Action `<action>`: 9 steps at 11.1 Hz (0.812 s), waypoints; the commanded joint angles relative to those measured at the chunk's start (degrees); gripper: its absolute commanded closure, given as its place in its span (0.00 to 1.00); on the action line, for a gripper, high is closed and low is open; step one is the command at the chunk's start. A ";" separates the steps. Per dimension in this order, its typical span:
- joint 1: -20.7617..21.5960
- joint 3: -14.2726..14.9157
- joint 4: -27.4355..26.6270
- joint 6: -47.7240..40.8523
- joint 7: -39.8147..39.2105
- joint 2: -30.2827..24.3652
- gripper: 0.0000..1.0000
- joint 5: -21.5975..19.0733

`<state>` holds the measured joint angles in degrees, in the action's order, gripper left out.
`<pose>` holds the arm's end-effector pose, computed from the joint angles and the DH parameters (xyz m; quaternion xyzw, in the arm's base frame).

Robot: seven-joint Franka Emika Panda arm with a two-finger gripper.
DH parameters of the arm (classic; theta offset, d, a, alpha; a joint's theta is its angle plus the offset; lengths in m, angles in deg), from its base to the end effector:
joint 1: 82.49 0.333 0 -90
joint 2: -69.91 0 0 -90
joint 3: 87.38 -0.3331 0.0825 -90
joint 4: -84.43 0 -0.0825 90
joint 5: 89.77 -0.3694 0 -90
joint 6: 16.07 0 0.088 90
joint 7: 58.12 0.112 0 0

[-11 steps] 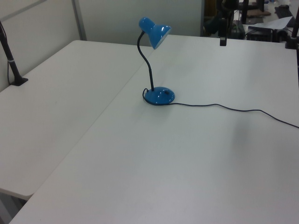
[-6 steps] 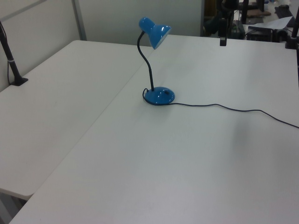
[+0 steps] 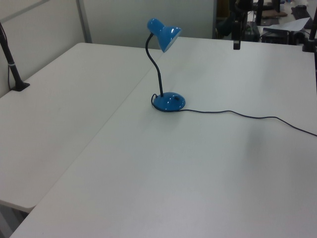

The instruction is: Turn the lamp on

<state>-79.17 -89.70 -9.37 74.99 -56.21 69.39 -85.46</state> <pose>0.5348 0.0446 0.6131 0.9985 0.0339 -0.0168 0.0390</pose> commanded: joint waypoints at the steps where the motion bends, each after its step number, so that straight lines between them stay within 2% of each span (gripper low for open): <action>1: 0.10 0.73 0.81 -0.52 -3.93 0.26 0.96 -1.50; 2: 0.10 0.73 0.81 -0.52 -3.93 0.26 1.00 -1.50; 7: 0.19 0.73 0.72 -0.52 -4.28 0.52 1.00 -1.50; 9: 0.37 0.64 0.20 2.26 -4.73 0.87 1.00 -1.58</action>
<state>-79.22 -89.64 -9.37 74.99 -59.29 69.59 -85.52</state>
